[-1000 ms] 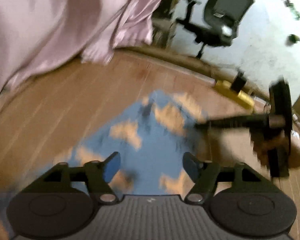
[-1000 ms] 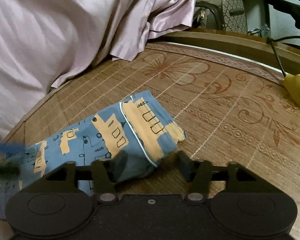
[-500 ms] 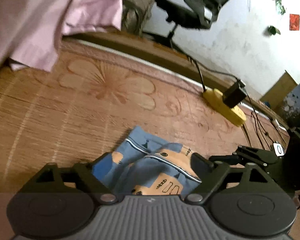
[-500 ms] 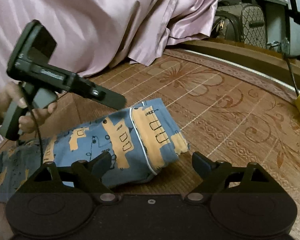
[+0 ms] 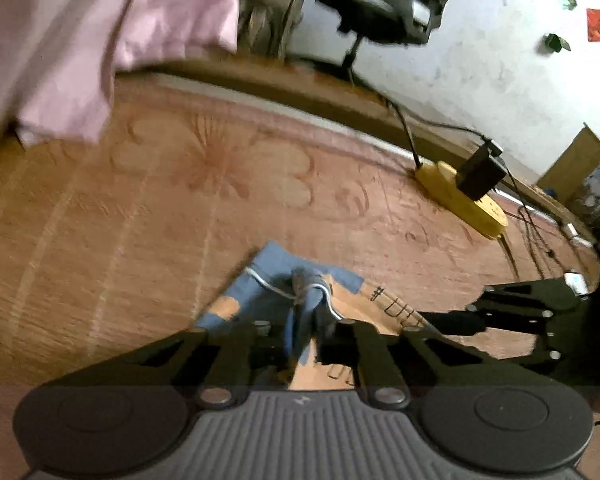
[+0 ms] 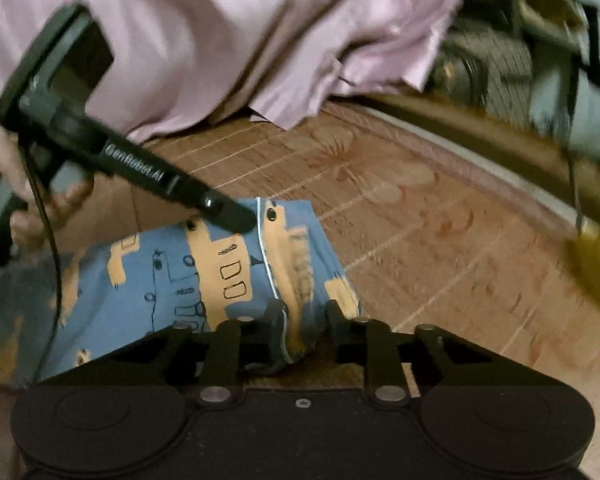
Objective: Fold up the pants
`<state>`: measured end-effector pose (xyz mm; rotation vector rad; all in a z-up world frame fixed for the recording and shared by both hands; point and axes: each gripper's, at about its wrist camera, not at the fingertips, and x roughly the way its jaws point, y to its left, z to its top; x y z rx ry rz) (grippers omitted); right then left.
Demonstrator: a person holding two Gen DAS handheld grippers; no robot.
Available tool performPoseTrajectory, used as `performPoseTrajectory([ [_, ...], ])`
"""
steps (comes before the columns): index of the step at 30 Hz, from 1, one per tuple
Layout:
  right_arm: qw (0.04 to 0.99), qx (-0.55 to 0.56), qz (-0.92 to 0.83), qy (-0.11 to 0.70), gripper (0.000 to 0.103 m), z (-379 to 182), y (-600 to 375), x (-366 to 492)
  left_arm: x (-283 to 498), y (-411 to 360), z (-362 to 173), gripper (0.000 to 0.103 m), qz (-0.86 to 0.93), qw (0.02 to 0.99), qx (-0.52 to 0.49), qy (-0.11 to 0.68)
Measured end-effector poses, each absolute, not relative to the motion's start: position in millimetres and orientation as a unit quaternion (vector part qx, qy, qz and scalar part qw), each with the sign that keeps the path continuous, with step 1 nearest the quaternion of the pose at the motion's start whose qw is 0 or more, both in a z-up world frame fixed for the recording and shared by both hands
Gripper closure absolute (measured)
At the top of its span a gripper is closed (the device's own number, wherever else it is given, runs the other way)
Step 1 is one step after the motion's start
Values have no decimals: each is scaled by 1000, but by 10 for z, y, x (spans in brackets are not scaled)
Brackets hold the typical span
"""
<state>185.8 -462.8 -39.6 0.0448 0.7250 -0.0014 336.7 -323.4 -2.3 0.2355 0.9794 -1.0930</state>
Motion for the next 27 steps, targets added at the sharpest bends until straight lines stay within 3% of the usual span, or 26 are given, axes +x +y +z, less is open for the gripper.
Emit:
performPoseTrajectory([
  [3,943,-34,2,332,91,-296,-4456,1826,3128,-3133,159,96,-484,782,128,370],
  [7,944,-63,-10,323,94,-251,-4403,1880,2890,-3133,200,96,-475,812,161,300],
  [10,938,-49,-30,341,95,-317,-4501,1939,2892,-3309,5,92,-469,798,208,317],
  [13,931,-13,-49,363,95,-398,-4663,1973,2959,-3295,-123,81,-462,799,196,330],
  [15,924,7,-51,379,90,-446,-4730,1983,2996,-3181,-115,69,-462,807,161,331],
  [16,924,5,-53,379,87,-459,-4742,1976,2997,-3114,-100,50,-455,815,153,325],
  [17,925,1,-58,377,80,-461,-4736,1960,2988,-3053,-71,38,-444,827,149,311],
  [18,925,-2,-64,374,72,-456,-4730,1955,2970,-2977,-39,36,-434,840,144,292],
  [21,929,-13,-59,365,65,-426,-4695,1957,2937,-2828,5,37,-429,848,147,273],
  [27,934,-14,-27,355,51,-382,-4627,1995,3031,-2736,-23,45,-453,816,167,318],
])
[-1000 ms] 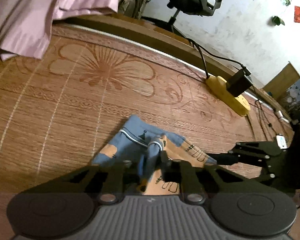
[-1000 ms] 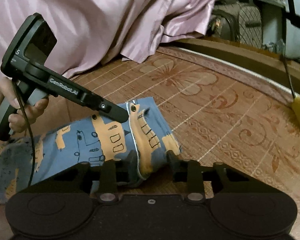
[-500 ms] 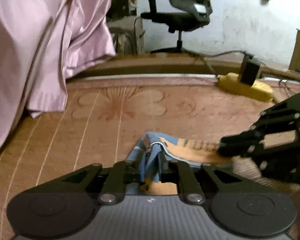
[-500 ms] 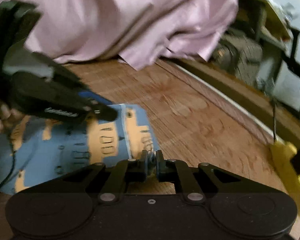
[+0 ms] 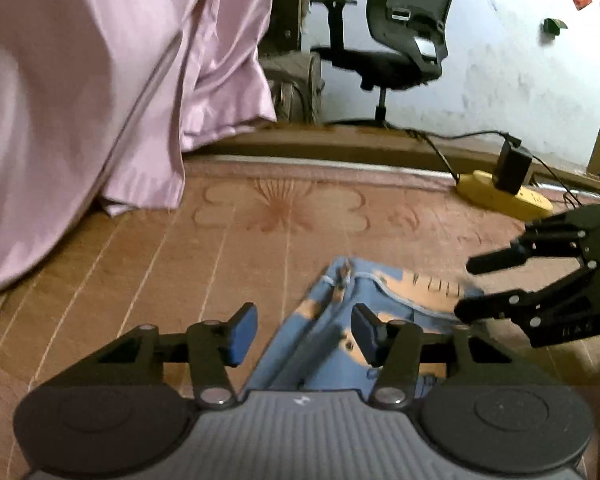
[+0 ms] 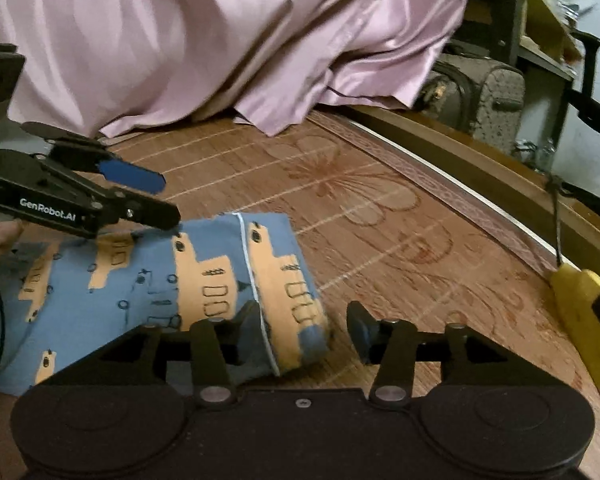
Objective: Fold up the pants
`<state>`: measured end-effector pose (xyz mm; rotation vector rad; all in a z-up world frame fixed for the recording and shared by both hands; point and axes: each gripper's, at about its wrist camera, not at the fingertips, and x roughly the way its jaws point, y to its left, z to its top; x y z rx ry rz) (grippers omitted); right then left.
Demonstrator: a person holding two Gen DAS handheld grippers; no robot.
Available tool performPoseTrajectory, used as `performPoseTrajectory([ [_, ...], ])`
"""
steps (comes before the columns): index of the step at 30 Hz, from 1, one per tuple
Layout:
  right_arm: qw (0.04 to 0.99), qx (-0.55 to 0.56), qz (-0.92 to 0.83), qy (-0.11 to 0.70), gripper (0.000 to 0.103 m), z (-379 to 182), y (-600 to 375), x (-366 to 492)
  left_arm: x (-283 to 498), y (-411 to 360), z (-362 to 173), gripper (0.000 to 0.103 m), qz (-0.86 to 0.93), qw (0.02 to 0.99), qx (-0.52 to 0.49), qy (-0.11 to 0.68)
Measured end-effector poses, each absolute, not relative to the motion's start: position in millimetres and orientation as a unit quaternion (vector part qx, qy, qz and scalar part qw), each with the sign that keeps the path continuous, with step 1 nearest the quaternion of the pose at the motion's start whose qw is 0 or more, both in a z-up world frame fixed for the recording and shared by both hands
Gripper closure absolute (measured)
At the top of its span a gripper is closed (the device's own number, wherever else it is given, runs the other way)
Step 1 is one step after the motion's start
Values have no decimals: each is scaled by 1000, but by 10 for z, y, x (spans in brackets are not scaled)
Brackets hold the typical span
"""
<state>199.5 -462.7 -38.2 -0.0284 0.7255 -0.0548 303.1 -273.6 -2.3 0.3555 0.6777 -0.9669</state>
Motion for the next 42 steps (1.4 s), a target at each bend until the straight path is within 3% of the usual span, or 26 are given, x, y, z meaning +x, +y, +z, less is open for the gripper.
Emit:
performPoseTrajectory([
  [5,937,-35,-3,347,51,-288,-4619,2255,2982,-2649,-83,45,-428,820,200,323],
  [11,916,67,52,393,52,-210,-4792,2931,2947,-2621,-184,45,-386,823,236,343],
  [13,905,66,65,416,61,-239,-4768,3068,2966,-2605,-198,45,-373,825,237,352],
  [14,902,54,63,424,75,-254,-4737,3113,2975,-2597,-206,45,-366,826,239,355],
  [15,900,49,65,427,82,-266,-4710,3131,2987,-2587,-215,45,-361,828,239,357],
  [19,911,22,55,408,102,-221,-4592,3118,3038,-2534,-225,45,-349,834,219,367],
  [22,921,-3,41,388,103,-183,-4522,3149,3035,-2518,-220,45,-339,840,211,366],
  [23,922,-22,37,386,99,-212,-4478,3172,3038,-2508,-211,45,-334,843,208,367],
  [25,917,-49,30,395,71,-282,-4445,3220,3035,-2450,-162,45,-327,848,193,370],
  [27,921,-60,17,384,54,-269,-4445,3162,3002,-2342,-75,44,-320,856,179,365],
  [29,934,-60,11,351,47,-191,-4437,3015,2924,-2164,25,40,-313,867,163,352],
  [33,941,-65,57,328,46,-123,-4262,2696,2693,-1600,148,38,-287,887,116,344],
  [34,939,-66,73,329,42,-125,-4201,2621,2661,-1475,145,36,-280,888,108,347],
  [36,933,-61,100,340,30,-170,-4097,2504,2567,-1190,104,35,-262,891,102,358],
  [42,911,-35,86,401,26,-396,-4112,2461,2336,-388,-78,29,-183,895,96,396],
])
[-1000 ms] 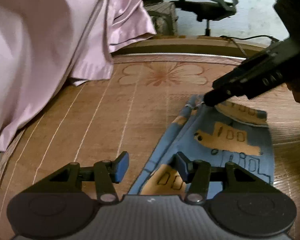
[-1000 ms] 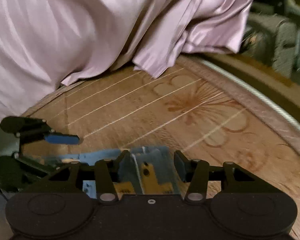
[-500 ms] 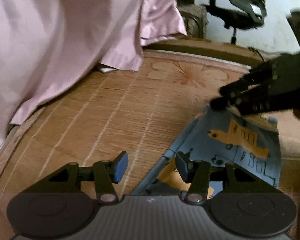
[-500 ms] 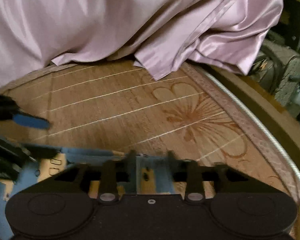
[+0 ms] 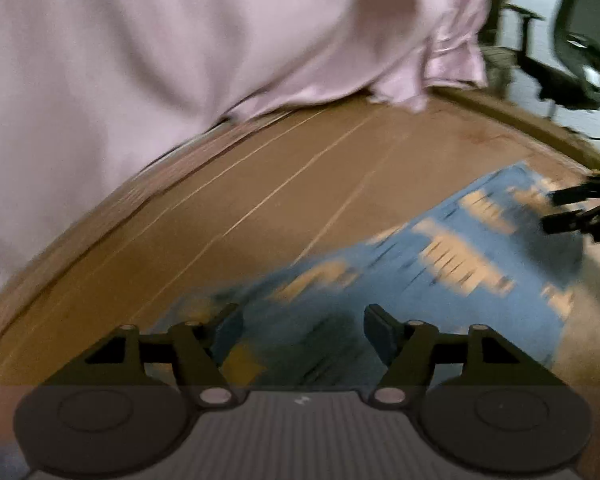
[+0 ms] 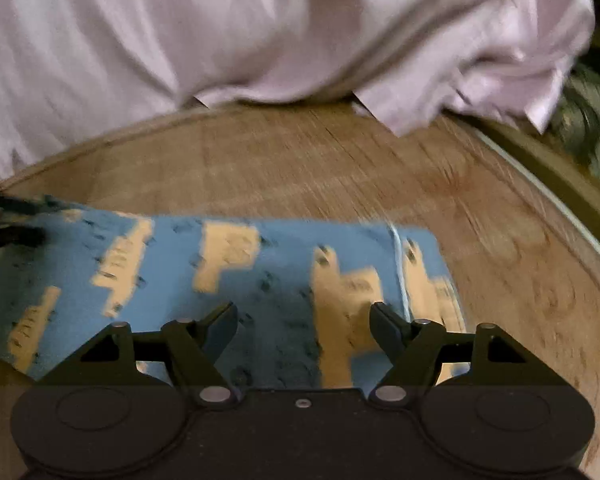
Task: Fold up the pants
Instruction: 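Lift the folded bundle edge with the right gripper and fold it over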
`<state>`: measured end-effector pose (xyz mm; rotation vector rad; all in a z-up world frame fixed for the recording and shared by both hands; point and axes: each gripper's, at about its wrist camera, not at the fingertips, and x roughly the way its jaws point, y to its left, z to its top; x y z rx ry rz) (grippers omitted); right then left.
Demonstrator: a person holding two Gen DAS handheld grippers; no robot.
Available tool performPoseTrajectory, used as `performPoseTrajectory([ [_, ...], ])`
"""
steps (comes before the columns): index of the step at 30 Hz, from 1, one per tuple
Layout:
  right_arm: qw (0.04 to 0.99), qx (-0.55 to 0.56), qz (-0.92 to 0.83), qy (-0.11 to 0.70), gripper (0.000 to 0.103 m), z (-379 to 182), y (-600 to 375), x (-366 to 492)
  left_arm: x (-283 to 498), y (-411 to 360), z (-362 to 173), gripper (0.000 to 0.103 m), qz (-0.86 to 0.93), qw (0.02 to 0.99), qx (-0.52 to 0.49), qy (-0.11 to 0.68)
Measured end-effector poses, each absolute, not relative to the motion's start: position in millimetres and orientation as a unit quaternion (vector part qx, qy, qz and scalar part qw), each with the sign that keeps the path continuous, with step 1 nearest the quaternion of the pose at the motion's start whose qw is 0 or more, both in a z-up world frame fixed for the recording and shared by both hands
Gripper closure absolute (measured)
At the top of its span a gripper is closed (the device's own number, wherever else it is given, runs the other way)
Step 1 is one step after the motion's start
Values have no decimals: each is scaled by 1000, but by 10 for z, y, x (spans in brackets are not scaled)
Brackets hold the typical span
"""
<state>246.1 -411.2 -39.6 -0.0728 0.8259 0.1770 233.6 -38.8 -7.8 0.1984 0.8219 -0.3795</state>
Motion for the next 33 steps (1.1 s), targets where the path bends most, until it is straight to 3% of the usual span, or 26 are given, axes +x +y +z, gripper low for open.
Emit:
performPoseTrajectory([
  [5,922,-11,36,386,25,-327,-4165,2478,2276,37,-142,26,-129,896,79,417],
  [7,929,-25,60,365,18,-233,-3996,2462,2288,131,-38,25,-127,902,73,407],
  [11,925,-62,146,344,14,-174,-3522,2480,2442,205,156,24,-138,910,84,383],
  [13,917,-73,188,345,14,-200,-3259,2508,2547,152,184,29,-172,901,109,382],
  [15,905,-83,221,355,14,-271,-2983,2586,2685,37,153,41,-230,875,162,394],
  [21,876,-132,289,364,16,-377,-2405,2890,2933,-148,76,43,-302,802,288,427],
  [24,867,-121,302,379,23,-440,-2290,3035,3083,-146,38,49,-313,790,273,451],
  [26,862,-116,307,386,30,-498,-2242,3071,3102,-71,11,68,-331,782,255,462],
  [27,862,-115,308,387,37,-518,-2238,3072,3099,-63,2,71,-339,779,247,465],
  [33,867,-104,303,381,49,-514,-2241,3085,3237,82,4,84,-348,773,189,496],
])
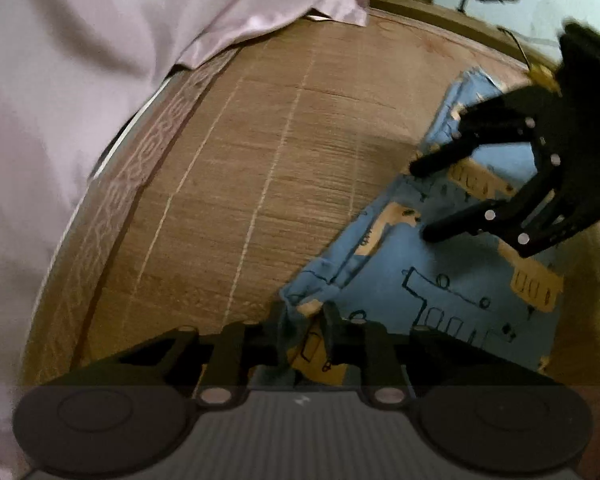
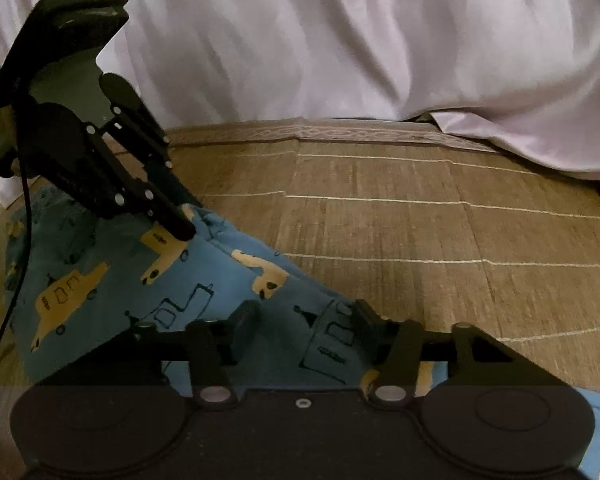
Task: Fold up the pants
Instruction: 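Lift the folded bundle edge with the right gripper and fold it over, then grasp the waistband corner of the pants with the left gripper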
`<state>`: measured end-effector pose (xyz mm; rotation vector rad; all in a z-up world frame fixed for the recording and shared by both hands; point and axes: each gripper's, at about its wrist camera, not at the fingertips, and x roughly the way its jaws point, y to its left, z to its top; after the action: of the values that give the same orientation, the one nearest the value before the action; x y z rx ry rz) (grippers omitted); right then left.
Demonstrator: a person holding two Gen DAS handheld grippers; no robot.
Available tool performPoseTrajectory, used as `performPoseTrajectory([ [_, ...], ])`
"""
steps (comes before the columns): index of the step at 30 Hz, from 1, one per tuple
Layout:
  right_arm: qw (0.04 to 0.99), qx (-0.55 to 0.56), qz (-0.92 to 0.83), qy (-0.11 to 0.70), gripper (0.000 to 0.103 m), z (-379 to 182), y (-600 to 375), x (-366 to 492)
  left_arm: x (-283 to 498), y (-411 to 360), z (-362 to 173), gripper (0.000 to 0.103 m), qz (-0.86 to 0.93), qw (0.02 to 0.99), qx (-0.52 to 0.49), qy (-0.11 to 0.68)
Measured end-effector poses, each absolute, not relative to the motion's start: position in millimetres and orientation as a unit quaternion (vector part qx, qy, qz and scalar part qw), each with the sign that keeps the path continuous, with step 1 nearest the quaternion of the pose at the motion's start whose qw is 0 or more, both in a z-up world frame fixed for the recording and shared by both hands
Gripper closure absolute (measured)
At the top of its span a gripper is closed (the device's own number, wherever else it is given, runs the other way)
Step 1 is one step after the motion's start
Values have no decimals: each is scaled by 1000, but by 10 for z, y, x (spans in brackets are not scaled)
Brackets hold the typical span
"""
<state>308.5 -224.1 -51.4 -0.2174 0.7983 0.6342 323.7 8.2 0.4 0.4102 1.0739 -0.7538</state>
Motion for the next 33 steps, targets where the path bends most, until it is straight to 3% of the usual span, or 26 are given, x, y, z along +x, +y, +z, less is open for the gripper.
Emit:
performPoseTrajectory([
  [2,869,-97,299,382,49,-513,-2271,3082,3328,147,16,92,-341,774,161,509],
  [7,871,-112,295,378,49,-537,-2256,3041,3581,356,22,94,-292,793,70,531],
  [14,872,-122,294,372,47,-537,-2253,3009,3481,232,-52,92,-269,807,114,513],
  [15,874,-121,290,370,45,-524,-2261,3002,3468,223,-34,90,-266,809,119,510],
  [17,886,-93,283,354,41,-461,-2352,2946,3429,194,14,75,-248,818,129,504],
  [19,896,-65,282,337,25,-379,-2494,2832,3311,189,107,67,-231,833,135,484],
  [20,899,-61,280,331,24,-345,-2563,2755,3238,194,151,62,-236,838,136,474],
  [24,904,-34,254,343,21,-303,-2895,2494,2821,168,255,57,-246,861,131,426],
  [29,914,14,198,355,10,-322,-3423,2191,2443,-22,87,42,-294,842,85,445],
  [33,916,44,147,371,6,-419,-3836,2048,2288,-123,-128,39,-289,840,93,450],
])
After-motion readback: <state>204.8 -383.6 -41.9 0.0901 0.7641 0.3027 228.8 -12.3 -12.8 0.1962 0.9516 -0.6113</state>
